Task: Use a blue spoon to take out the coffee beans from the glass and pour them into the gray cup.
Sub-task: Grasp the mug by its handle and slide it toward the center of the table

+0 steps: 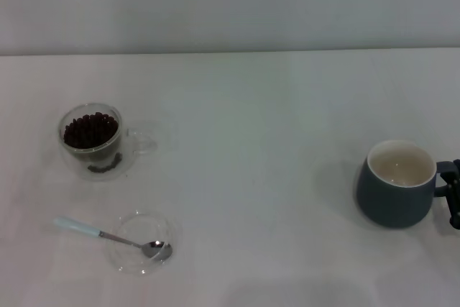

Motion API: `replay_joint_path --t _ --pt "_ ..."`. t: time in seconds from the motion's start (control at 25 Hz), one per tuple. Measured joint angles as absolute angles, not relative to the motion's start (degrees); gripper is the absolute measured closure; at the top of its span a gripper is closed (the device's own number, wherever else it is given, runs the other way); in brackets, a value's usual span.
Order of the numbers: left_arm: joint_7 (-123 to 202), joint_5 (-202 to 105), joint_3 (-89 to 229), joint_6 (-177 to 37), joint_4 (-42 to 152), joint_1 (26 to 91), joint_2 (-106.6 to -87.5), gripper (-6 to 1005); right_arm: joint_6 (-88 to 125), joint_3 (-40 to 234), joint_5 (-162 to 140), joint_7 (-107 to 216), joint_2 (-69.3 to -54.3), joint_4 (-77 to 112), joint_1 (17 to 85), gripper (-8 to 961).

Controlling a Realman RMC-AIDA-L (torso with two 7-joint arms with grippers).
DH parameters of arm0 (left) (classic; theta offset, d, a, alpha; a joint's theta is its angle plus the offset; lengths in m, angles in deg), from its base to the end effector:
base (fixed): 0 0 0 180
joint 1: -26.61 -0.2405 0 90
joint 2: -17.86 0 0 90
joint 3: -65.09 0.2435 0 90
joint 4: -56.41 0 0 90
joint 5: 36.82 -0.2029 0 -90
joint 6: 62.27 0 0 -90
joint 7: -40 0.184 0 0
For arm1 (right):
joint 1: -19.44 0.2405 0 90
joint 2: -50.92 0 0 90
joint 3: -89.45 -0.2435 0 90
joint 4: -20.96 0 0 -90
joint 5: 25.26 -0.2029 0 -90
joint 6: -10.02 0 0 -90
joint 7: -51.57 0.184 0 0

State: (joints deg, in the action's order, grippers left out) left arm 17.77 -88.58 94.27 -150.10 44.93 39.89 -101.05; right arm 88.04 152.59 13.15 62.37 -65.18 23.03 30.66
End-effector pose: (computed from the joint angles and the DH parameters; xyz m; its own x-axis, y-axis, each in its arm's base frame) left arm -0.3471 0.2883 0.0898 0.6992 -0.2861 0.6552 0.6778 -0.0262 -0.7347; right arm 0.3812 0.2474 -0.0108 0.8209 -0.1105 -0.5603 -0.5675 -0.2679 -0.7786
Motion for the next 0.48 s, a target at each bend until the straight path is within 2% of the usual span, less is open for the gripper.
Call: replay_joint_path --t 0.48 --pt "17.77 -88.58 94.63 -150.41 45.18 40.05 -101.2 288 92.25 154.3 16.31 65.43 -65.27 23.43 32.25 817"
